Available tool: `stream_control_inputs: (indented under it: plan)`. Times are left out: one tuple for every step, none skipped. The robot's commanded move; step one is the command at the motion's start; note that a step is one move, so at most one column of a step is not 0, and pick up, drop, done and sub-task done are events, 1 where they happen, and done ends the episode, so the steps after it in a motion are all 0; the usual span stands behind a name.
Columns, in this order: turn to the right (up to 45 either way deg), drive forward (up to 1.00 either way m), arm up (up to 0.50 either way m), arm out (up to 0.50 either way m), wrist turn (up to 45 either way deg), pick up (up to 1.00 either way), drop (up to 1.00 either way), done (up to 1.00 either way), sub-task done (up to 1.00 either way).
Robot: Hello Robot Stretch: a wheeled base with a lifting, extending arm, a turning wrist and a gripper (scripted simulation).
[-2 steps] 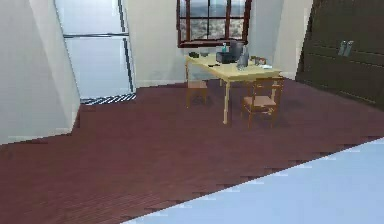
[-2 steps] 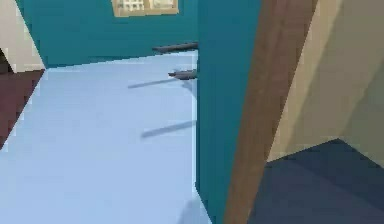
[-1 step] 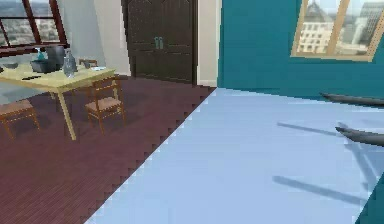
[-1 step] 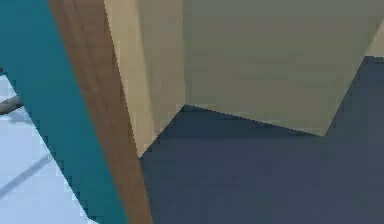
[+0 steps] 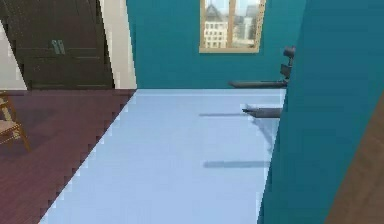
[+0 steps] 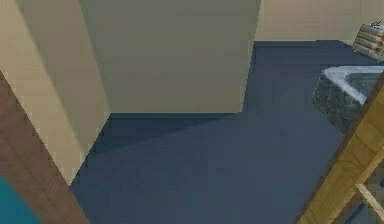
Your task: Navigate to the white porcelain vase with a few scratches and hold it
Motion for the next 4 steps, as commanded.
stream_control_inputs:
  plan:
    - [3.0,0.00,0.00,0.00,0.0,0.00,0.00,0.00,0.00]
    - [0.0,0.60,0.00,0.00,0.0,0.00,0.00,0.00,0.00]
    - [-6.0,0.00,0.00,0.00,0.0,0.00,0.00,0.00,0.00]
    - [0.0,1.00,0.00,0.00,0.0,0.00,0.00,0.00,0.00]
